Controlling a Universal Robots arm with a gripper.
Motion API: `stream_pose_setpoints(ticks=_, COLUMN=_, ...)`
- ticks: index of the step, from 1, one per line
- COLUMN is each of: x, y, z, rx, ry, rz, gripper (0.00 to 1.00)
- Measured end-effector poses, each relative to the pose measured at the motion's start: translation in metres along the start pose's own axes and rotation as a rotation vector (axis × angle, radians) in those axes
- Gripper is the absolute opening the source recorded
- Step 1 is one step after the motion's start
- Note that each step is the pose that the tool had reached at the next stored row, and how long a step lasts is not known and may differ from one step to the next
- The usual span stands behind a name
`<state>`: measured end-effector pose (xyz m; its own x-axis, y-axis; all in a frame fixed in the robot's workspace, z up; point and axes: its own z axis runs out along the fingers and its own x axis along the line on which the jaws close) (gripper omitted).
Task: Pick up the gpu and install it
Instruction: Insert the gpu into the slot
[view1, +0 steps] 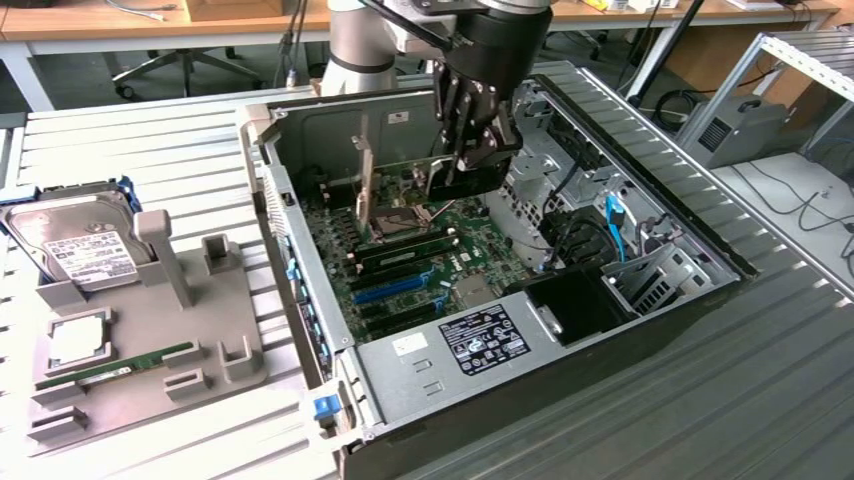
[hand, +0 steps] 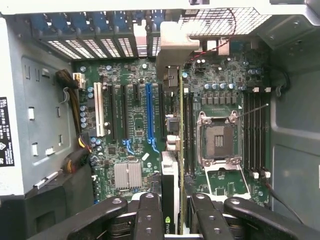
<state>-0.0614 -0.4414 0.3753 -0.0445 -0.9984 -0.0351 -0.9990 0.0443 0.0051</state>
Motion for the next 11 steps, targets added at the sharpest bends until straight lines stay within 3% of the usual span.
stream_pose_setpoints(ticks=11, x=0.013, y=0.0000, z=0.0020, rx=0.0002, ry=-0.0001, rz=0.006, gripper=0.27)
